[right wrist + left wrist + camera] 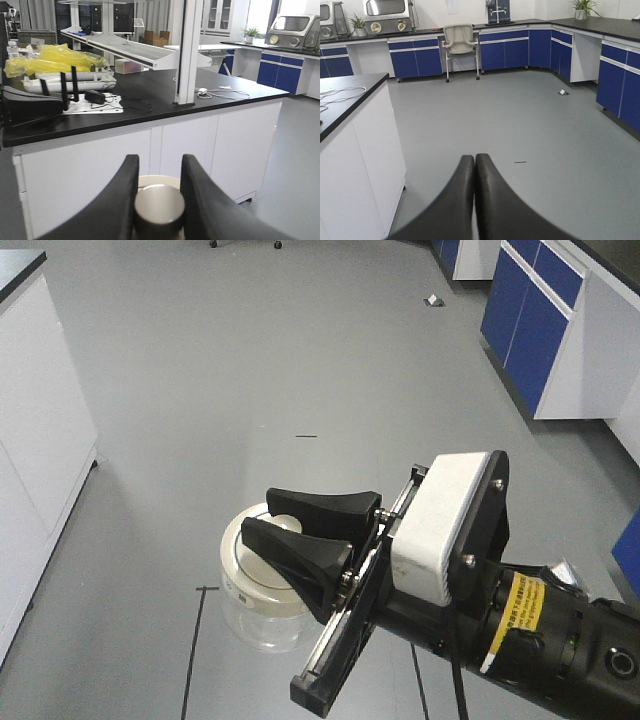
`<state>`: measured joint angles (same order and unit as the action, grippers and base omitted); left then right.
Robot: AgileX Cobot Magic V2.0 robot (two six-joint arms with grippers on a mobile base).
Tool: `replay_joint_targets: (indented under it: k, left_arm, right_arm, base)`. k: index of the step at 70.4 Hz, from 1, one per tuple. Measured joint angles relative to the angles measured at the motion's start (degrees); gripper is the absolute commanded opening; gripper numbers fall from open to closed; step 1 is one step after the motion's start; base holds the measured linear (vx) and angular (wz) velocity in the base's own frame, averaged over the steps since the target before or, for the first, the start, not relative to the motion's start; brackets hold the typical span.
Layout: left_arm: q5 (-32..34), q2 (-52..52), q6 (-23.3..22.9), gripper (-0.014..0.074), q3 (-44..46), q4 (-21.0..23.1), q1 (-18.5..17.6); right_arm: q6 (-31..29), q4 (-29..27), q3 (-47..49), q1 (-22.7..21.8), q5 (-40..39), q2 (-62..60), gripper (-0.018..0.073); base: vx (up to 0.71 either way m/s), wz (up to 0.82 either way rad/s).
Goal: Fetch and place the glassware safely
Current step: 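Hold the jar in the right gripper while the base drives across the lab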
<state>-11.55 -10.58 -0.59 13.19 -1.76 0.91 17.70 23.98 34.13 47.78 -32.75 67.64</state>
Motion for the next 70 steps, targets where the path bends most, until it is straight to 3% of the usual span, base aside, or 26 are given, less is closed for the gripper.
replay_joint_targets:
  k: [70]
  left_arm:
    - [0.0,0.0,0.0,-0.0007,0.0,0.0,0.0]
  right_arm:
    - [0.0,0.0,0.0,0.0,0.0,0.0,-0.0003]
  base:
    - [0.46,-0.02]
